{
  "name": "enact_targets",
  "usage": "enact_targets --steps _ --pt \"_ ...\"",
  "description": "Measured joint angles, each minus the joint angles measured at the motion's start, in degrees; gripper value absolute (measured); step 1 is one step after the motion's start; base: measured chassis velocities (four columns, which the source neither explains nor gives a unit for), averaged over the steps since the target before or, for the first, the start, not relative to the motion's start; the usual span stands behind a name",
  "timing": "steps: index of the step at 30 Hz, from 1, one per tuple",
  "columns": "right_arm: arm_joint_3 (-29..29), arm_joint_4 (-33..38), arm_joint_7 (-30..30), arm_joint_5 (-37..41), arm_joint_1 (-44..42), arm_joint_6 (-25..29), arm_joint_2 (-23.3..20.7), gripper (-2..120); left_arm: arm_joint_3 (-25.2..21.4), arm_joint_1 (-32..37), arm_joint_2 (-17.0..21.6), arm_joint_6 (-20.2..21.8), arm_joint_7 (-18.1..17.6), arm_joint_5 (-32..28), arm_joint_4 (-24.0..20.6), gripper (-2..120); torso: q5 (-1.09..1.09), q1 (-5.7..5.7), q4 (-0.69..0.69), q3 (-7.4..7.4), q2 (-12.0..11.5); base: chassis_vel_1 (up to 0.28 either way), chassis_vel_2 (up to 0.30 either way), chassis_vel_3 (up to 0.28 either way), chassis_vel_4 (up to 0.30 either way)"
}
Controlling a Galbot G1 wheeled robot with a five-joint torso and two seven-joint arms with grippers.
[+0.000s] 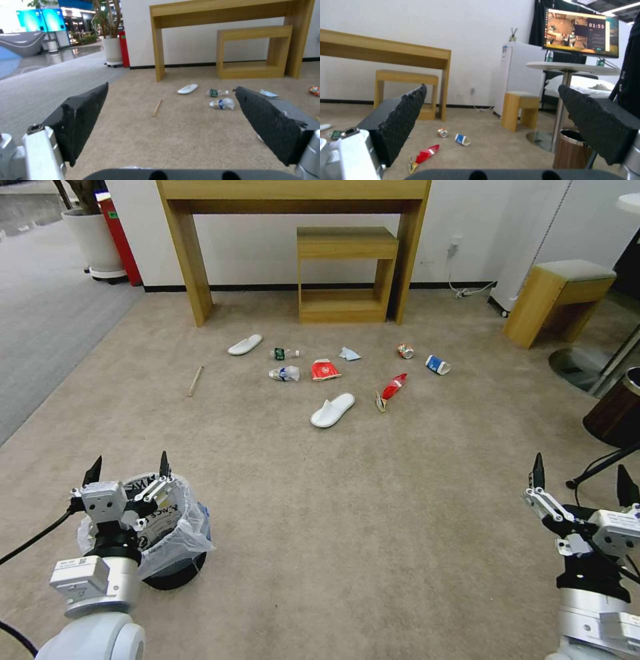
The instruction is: Pick up the trash bin and place the garbage on the floor into it.
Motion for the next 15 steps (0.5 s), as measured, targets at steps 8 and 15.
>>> enact_targets --steps 8,15 --pt "0.01 -0.23 0.55 -0.29 0.07 0.6 0.08 100 0.19 -0.09 -0.03 -0.03 -0.02 0.07 0.06 100 0.0 0.0 0.0 0.0 0.0 0.0 0.0 0.0 0.0" --pt "0.09 0.01 0.6 -0.22 -0.08 0.6 -0.01 100 0.34 -0.14 -0.05 -0.1 -0.02 0.13 0.04 100 0.0 0.0 -0.01 0.0 0.0 0.083 0.09 -0.084 -0.092"
